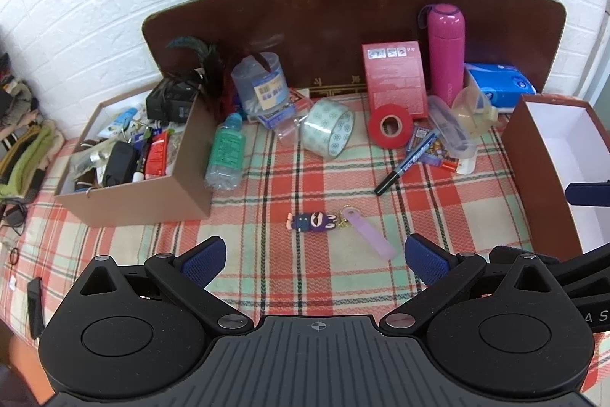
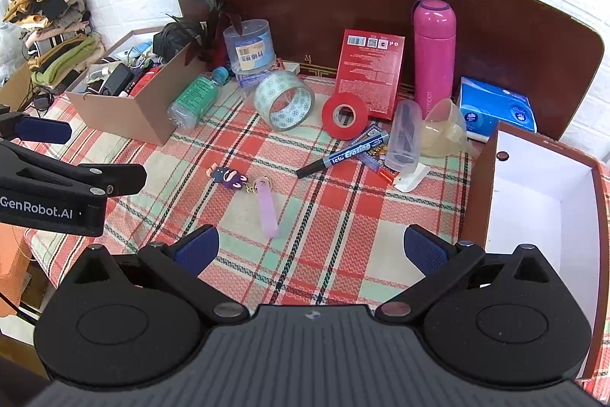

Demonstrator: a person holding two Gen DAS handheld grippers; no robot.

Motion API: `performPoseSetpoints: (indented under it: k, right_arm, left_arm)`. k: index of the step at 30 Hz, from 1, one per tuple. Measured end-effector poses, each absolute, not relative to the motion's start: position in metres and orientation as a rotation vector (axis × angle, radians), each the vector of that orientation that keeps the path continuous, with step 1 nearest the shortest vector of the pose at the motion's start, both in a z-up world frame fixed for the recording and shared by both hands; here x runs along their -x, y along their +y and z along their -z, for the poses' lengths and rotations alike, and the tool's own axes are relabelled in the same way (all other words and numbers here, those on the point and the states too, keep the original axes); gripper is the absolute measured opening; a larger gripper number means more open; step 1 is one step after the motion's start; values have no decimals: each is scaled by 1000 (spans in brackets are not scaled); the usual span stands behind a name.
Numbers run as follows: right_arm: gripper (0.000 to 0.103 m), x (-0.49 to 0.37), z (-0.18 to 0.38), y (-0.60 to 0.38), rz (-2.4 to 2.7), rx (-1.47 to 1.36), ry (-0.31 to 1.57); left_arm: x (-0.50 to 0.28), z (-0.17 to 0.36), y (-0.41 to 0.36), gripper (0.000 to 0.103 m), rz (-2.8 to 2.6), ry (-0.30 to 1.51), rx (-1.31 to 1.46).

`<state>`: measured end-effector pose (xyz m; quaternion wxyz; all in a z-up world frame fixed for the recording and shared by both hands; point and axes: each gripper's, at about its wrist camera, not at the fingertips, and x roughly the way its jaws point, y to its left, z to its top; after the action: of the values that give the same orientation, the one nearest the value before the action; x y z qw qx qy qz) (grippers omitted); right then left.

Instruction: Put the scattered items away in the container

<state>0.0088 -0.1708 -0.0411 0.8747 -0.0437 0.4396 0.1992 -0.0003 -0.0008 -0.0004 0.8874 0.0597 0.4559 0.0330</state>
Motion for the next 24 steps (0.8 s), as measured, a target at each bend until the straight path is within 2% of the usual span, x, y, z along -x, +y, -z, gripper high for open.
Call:
performPoseSetpoints:
  k: [24]
  right_arm:
    - [103,-5,43,-169,-416,106,915]
  left_arm:
    - [10,9,4,103,-74,940,-103]
